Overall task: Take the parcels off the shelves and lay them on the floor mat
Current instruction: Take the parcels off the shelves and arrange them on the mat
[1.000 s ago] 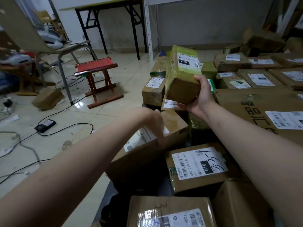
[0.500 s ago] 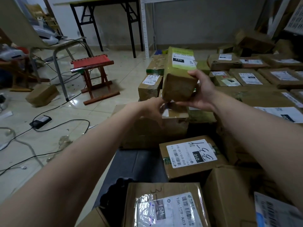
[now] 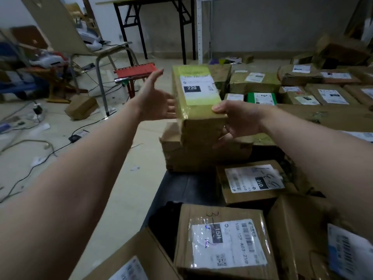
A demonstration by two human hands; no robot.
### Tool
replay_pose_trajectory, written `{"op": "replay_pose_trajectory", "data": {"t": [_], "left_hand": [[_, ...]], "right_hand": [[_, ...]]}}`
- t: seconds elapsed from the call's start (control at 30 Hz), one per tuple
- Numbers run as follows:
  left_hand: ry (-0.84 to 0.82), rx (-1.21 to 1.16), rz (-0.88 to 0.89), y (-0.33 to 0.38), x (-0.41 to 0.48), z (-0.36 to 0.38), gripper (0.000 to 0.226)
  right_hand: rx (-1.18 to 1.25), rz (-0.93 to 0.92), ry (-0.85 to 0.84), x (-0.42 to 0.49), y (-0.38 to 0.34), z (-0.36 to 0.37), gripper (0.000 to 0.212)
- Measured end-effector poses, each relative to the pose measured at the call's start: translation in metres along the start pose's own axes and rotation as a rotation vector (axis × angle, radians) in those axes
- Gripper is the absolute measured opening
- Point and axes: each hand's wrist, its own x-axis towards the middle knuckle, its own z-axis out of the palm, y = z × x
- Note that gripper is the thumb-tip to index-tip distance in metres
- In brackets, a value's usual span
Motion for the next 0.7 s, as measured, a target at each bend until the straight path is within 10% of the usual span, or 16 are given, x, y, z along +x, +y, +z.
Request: {"op": "replay_pose_trajectory", "data": {"t": [0.23, 0.37, 0.7], "left_hand": [[-0.139, 0.48, -0.424, -0.012, -0.047, -0.029, 0.083], [-0.33, 0.516, -0.594, -0.015, -0.06, -0.04, 0.053], [-0.034, 0.182, -0.768, -0.094, -0.093, -0.068, 0.076]], "right_hand": [[-0.404, 0.328, -0.315, 0.012, 0.015, 0.031, 0.096], [-0.389, 0.364, -0.317, 0.022, 0.028, 0.038, 0.044], [-0.424, 0.331, 0.19, 0.039, 0.045, 0.03, 0.049]]}}
